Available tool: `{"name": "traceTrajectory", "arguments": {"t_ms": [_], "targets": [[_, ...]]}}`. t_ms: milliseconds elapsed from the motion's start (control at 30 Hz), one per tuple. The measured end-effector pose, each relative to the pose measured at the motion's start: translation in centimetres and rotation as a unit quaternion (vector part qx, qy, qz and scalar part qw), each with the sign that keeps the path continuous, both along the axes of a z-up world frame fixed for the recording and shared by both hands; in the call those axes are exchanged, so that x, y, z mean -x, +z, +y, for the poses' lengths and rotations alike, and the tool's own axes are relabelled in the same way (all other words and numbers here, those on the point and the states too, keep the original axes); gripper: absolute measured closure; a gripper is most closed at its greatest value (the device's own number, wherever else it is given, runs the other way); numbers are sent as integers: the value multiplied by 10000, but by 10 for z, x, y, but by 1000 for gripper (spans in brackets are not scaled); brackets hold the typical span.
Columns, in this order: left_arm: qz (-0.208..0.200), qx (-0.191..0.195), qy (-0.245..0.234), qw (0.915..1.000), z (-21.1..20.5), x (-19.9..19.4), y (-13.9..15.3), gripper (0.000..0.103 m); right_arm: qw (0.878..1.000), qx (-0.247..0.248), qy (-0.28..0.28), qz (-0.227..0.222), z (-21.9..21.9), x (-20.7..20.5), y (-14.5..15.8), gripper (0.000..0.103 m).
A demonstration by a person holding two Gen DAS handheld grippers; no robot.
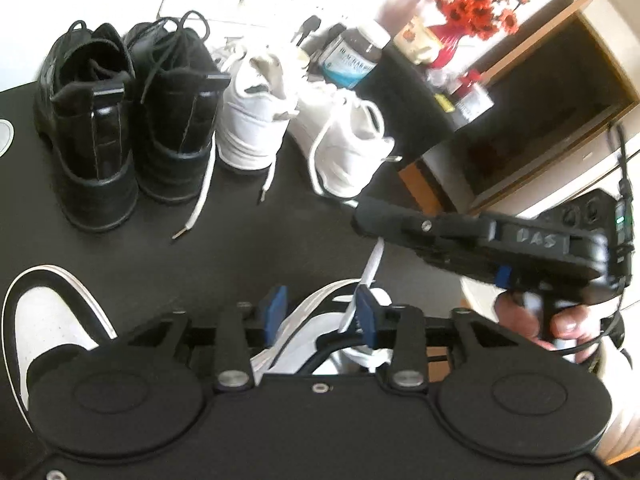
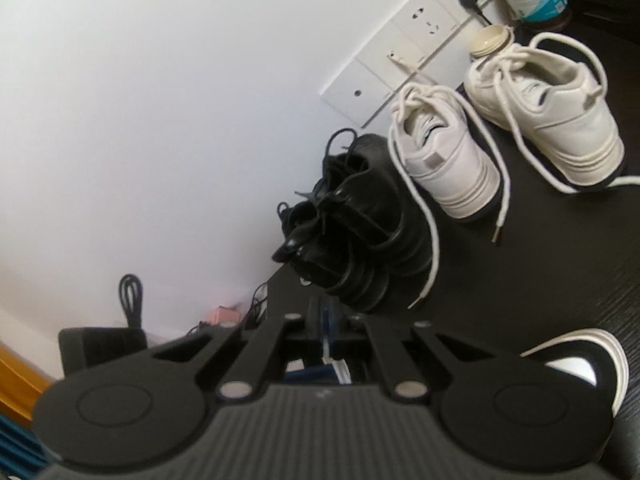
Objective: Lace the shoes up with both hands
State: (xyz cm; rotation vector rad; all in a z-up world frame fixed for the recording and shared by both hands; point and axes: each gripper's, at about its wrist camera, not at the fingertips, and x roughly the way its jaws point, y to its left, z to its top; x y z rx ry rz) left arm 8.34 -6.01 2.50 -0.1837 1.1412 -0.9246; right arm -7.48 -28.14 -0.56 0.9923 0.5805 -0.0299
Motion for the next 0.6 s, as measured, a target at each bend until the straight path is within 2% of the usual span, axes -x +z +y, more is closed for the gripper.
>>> {"name": "traceTrajectory", "arguments": {"t_ms": [100, 200, 267, 367, 500, 600], "targets": [[-70, -8, -86, 9999, -7, 4, 4, 58, 10000, -37, 2, -61, 1, 3, 0, 100], [-231, -129, -233, 9994, -22, 12, 2, 65, 9999, -36, 72, -149, 6, 3, 3, 100], [-191, -64, -160, 9997, -25, 13, 0, 100, 9998, -6, 107, -185, 9, 4, 5, 100], [-157, 82, -15, 9998, -23, 14, -1, 102, 9997, 91, 65, -197, 10, 7, 7, 100], [-91, 238, 169, 9995, -14, 10, 2, 102, 9978, 627, -203, -41, 1, 20, 12, 96], [-86, 356, 251, 9990, -10, 7, 7, 102, 9949, 968, 187, 208, -3, 26, 10, 96]]}}
